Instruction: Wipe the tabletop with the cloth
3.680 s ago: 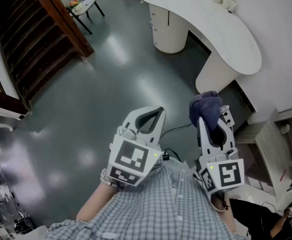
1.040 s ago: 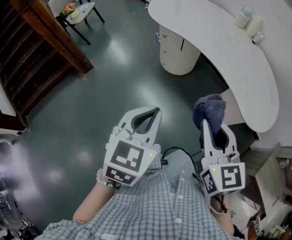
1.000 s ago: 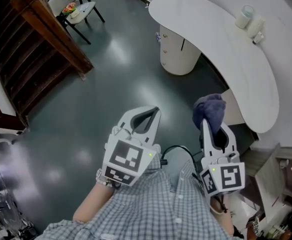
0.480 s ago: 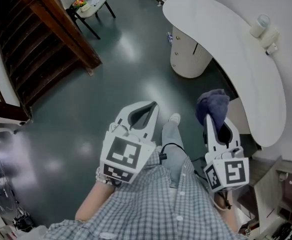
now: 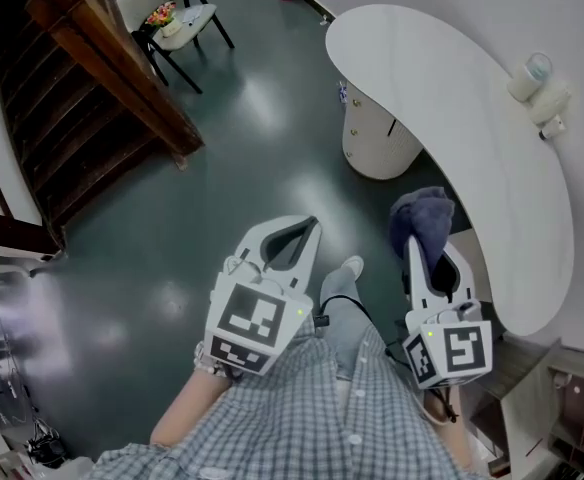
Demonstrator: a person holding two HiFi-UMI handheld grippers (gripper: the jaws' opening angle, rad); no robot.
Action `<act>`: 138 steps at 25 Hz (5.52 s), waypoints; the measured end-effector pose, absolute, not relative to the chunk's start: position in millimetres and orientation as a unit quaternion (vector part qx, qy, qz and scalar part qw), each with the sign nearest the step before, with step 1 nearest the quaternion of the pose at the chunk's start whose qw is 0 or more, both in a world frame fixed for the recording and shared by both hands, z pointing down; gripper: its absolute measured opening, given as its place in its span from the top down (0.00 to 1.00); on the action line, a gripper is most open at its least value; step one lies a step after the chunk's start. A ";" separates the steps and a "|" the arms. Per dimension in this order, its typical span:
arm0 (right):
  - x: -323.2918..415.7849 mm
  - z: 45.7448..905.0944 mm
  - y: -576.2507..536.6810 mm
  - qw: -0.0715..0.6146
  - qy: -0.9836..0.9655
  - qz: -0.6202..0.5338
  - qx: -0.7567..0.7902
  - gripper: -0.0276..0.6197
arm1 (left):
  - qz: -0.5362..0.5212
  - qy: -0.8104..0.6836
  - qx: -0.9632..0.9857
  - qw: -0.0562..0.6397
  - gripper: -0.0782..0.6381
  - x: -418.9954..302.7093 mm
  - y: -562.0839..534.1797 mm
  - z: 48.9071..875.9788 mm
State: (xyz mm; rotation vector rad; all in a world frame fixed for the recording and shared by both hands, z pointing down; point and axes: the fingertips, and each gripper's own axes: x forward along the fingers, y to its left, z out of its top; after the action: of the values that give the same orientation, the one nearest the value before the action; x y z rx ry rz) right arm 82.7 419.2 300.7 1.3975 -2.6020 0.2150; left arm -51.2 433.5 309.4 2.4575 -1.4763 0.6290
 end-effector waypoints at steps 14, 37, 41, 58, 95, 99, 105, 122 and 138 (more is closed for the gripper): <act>114.5 291.7 266.3 0.096 -0.876 0.065 0.468 0.87 | 0.201 -0.501 0.835 0.105 0.88 -17.3 286.4 299.3; 192.8 298.7 178.6 0.094 -0.833 0.054 0.542 0.87 | 0.199 -0.428 0.879 0.074 0.88 63.6 169.4 296.3; 192.7 303.1 164.3 0.095 -0.826 0.062 0.552 0.88 | 0.205 -0.413 0.885 0.068 0.88 64.1 155.1 296.2; 159.0 331.4 55.9 0.102 -0.786 0.122 0.598 0.88 | 0.233 -0.351 0.905 0.061 0.88 29.0 27.0 296.9; 103.0 513.7 -34.1 0.305 -0.626 0.300 0.652 0.87 | 0.280 -0.257 0.916 0.129 0.88 -64.5 -148.5 367.3; 91.8 523.8 -39.5 0.296 -0.633 0.328 0.635 0.88 | 0.276 -0.266 0.914 0.132 0.88 -72.8 -154.5 366.3; 74.5 522.9 -54.3 0.252 -0.643 0.363 0.626 0.88 | 0.270 -0.282 0.910 0.141 0.88 -86.0 -164.0 367.1; -41.2 521.5 -109.5 0.241 -0.757 0.355 0.492 0.88 | 0.252 -0.350 0.890 0.150 0.88 -128.8 -182.1 362.2; -147.0 520.0 -173.3 0.278 -0.824 0.317 0.380 0.88 | 0.249 -0.371 0.881 0.154 0.88 -142.9 -173.7 358.3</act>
State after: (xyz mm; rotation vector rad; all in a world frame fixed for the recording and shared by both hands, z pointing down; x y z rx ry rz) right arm -147.0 -173.3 520.0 1.0188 -2.2108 0.8501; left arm -142.9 -173.7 358.3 2.5260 -1.0632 0.7125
